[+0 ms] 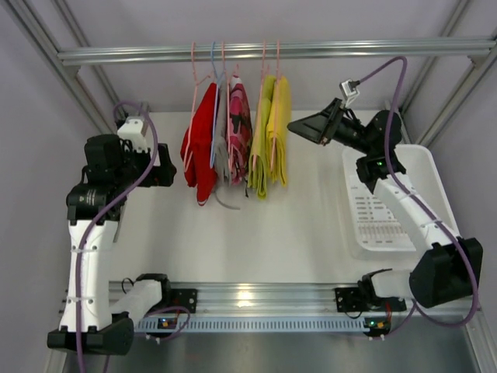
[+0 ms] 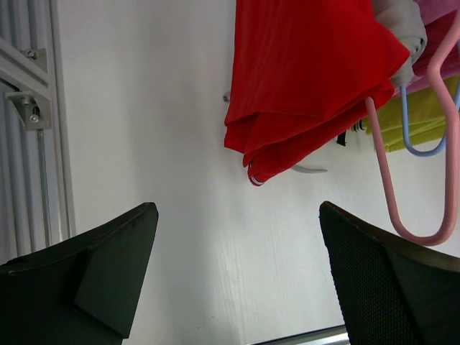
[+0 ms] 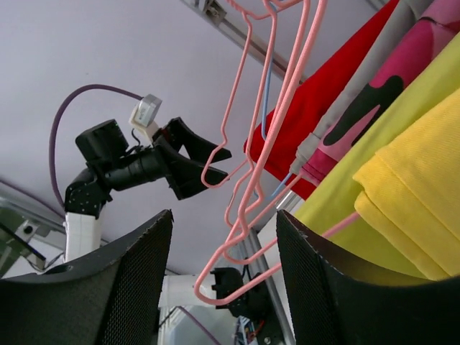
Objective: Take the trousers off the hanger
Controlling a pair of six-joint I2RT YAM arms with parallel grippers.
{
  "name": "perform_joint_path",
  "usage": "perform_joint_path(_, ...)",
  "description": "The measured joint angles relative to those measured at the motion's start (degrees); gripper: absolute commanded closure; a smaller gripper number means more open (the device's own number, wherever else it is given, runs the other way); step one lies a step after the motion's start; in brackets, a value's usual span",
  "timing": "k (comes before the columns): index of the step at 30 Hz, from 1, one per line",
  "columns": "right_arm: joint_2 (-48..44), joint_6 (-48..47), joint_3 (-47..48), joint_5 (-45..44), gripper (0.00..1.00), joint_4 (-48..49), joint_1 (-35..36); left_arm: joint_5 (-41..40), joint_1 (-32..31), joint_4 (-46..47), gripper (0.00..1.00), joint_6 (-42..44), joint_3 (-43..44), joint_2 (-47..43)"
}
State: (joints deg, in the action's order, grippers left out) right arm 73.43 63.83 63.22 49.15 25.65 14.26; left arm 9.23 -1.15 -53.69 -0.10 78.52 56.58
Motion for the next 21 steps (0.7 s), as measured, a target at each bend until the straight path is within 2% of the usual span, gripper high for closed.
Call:
perform_joint_path(9, 10.01, 5.75, 5.25, -0.35, 0.44, 7.67, 4.11, 10.03, 8.98, 0.0, 0.01, -5.49, 1.29, 2.43)
perform_joint_path(21, 16.17, 10.36, 8.85, -0.44, 0.53, 15.17, 6.12, 12.22, 9.53, 0.07, 0.01, -7.1, -0.33, 2.4)
